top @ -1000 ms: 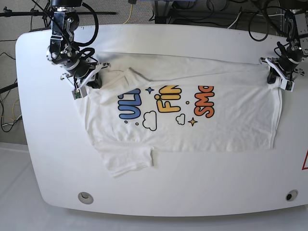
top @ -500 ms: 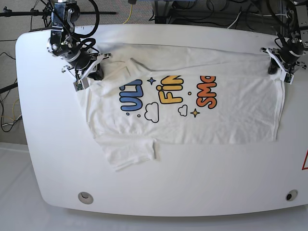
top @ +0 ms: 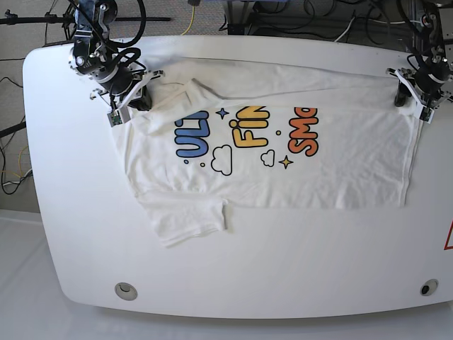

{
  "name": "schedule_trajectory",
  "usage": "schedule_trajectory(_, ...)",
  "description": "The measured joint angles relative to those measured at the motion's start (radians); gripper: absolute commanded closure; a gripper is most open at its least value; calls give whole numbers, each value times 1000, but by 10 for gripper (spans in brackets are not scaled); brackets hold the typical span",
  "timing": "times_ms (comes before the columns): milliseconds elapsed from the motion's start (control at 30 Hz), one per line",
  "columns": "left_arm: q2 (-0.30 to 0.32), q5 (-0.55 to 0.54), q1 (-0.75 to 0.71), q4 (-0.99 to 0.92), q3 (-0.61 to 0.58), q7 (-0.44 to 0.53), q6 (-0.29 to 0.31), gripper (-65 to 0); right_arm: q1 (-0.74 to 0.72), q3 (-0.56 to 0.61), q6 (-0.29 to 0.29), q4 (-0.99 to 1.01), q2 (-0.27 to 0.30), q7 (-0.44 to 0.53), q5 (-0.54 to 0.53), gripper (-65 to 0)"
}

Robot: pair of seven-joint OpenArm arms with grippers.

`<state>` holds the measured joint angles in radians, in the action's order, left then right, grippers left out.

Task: Fold the T-shirt properly
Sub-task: 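Drag the shirt with both grippers away from the table edge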

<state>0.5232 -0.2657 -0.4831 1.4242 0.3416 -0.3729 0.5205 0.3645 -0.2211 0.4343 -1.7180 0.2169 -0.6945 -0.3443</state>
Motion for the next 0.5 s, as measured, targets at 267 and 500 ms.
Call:
schedule_trajectory(267,-19,-5,-66,34,8,55,-5,0,5,3,0,0,3,6,0,-7)
schedule_trajectory(500,-43,66,-174,183,13,-10,-12,0,10,2,0,-4,2,6,0,-7)
